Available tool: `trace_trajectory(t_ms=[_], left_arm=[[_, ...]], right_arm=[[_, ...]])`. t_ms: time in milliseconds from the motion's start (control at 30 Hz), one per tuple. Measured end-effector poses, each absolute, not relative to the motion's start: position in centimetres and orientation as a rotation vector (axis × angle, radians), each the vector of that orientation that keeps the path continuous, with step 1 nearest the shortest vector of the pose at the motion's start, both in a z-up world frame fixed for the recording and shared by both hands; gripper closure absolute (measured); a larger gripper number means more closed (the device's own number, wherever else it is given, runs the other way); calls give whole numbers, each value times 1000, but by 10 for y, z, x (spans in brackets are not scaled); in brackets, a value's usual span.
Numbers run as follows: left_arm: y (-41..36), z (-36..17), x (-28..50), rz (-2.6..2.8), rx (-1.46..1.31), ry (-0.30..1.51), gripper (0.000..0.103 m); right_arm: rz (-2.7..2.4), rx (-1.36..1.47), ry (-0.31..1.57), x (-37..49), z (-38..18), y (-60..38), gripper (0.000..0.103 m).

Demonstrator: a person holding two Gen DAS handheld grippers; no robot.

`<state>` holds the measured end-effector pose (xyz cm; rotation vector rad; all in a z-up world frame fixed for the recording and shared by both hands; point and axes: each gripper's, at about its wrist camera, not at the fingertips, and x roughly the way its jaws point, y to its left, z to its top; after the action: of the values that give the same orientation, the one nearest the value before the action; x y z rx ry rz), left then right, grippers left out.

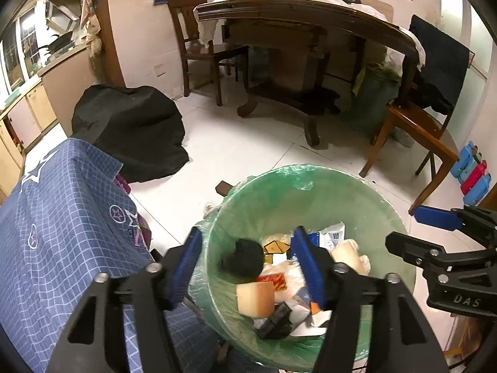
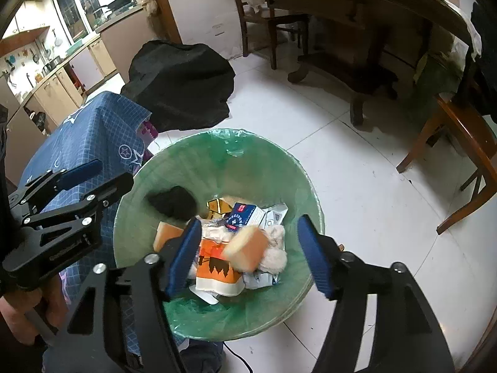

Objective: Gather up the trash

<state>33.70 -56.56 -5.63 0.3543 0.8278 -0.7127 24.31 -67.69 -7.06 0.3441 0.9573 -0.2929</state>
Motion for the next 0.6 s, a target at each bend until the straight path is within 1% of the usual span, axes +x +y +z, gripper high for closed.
trace_trajectory(t_ms=[33,67,133,200,300,400,433,500,533,600], left_arm=[[-565,-56,338,-709,353,827,30],[-564,-56,339,-704,351,825,28],[-562,-56,340,-696,348,822,25],[-559,-55,341,-684,344,820,20],[-549,-51,340,-673,332,810,14],[-533,-41,335,-675,321,783,7],[-525,-37,333,-676,316,771,6],[-504,-29,327,-674,287,756,6],[-492,-24,323,-669,264,745,6],[-460,-12,314,-646,204,710,5]], right_arm=[[-294,347,955,242,-71,-677,38],[-295,349,952,241,-71,-678,37],[-300,356,935,238,-70,-677,29],[-305,354,920,236,-67,-676,24],[-318,335,881,230,-57,-668,22],[-336,280,799,217,-37,-652,18],[-349,249,753,208,-27,-641,14],[-360,209,684,192,-15,-624,12],[-367,182,643,181,-9,-613,8],[-380,142,587,165,-2,-594,6]])
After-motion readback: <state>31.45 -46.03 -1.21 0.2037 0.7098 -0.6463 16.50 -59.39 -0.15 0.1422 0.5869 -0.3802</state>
